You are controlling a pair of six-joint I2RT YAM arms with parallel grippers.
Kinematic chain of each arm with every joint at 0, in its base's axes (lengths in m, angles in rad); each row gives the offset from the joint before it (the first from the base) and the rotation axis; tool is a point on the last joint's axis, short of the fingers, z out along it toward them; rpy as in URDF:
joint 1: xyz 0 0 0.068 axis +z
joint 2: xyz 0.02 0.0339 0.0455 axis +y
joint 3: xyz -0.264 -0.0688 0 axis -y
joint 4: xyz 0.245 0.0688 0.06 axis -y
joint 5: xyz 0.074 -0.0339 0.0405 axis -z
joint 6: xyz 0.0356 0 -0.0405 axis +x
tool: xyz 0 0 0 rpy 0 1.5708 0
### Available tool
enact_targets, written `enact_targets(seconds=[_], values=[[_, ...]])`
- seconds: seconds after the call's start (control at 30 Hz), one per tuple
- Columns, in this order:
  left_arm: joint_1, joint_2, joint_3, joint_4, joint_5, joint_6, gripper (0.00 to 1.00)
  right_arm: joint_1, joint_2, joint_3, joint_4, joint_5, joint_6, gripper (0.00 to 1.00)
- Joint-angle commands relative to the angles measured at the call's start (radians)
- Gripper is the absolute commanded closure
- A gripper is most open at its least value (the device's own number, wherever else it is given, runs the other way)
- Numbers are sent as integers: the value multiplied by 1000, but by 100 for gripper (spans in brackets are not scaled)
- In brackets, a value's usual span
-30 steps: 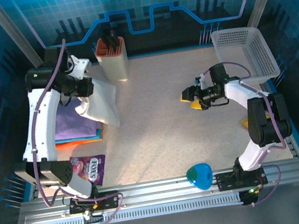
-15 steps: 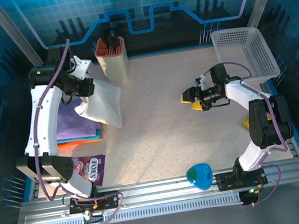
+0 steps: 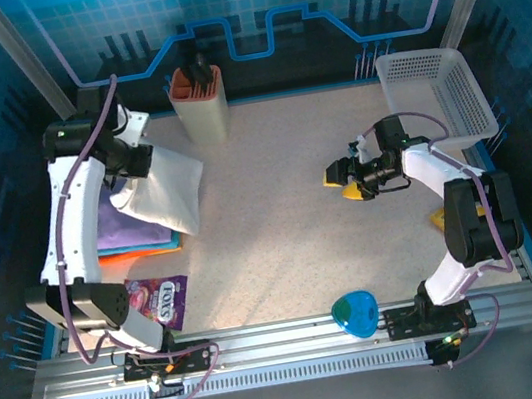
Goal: Fold and stack the t-shirts
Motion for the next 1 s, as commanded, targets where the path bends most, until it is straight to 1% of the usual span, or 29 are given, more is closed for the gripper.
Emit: enact_targets(seconds=[0.0, 0.1, 0.23, 0.33, 0.5, 0.7, 0.8, 0.9, 0.97], values=[[18, -52, 25, -13, -34, -4, 100, -10, -30, 2, -48, 6, -21, 21], [20, -39, 61, -50, -34, -24, 100, -5, -29, 1, -47, 14, -18, 21], [34, -32, 33, -38, -46, -20, 100, 7, -26, -17, -23, 11, -3, 21], [56, -26, 27, -32, -73, -17, 100, 15, -26, -15, -40, 21, -14, 21], [85, -7, 44, -20, -87, -24, 100, 14, -34, -20, -55, 40, -32, 21], [111, 15, 34, -1, -184, -24, 100, 21, -6, -22, -49, 34, -31, 21], [145, 11, 11, 52, -254, -20, 100, 26, 0, -16, -48, 31, -27, 21], [196, 13, -30, 120, -288, -2, 100, 37, 4, -4, -50, 29, -24, 21], [214, 35, -30, 127, -301, -9, 100, 43, 8, 2, -50, 25, -18, 21]])
